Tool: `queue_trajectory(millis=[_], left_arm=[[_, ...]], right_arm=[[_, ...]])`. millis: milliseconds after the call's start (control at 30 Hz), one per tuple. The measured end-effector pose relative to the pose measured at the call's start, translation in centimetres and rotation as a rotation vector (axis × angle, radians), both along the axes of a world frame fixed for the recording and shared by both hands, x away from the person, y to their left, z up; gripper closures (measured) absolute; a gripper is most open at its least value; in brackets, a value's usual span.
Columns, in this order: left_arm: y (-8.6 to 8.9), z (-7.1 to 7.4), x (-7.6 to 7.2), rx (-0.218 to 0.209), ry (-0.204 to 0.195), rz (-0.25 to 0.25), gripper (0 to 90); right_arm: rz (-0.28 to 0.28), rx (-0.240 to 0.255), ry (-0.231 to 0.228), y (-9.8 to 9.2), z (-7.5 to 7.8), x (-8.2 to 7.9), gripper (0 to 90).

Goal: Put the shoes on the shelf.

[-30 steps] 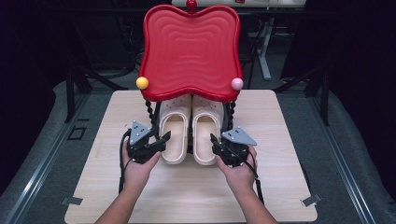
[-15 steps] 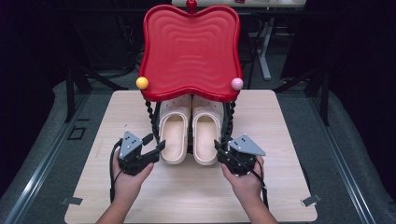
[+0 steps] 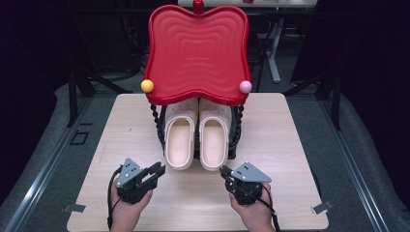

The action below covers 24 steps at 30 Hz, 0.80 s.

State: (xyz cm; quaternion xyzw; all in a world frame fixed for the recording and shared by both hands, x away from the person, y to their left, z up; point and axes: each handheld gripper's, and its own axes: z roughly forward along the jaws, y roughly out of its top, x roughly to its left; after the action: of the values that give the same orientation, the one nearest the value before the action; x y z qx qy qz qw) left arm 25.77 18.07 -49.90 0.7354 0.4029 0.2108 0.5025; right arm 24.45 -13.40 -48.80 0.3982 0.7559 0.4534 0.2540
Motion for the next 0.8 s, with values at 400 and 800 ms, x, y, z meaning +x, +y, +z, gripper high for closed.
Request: queue_trajectory(millis=[400,800], left_arm=[[-1.7,-2.0,0.5,0.032,0.067,-0.064,90.0],[-2.4,-2.0,1.0,0.034,0.072,-0.054,89.9]], right_arm=[[0.024,-0.006,0.075,1.0,-2.3,0.4,90.0],[0.001,0.01,0.072,1.4,-2.4,1.2,90.0]])
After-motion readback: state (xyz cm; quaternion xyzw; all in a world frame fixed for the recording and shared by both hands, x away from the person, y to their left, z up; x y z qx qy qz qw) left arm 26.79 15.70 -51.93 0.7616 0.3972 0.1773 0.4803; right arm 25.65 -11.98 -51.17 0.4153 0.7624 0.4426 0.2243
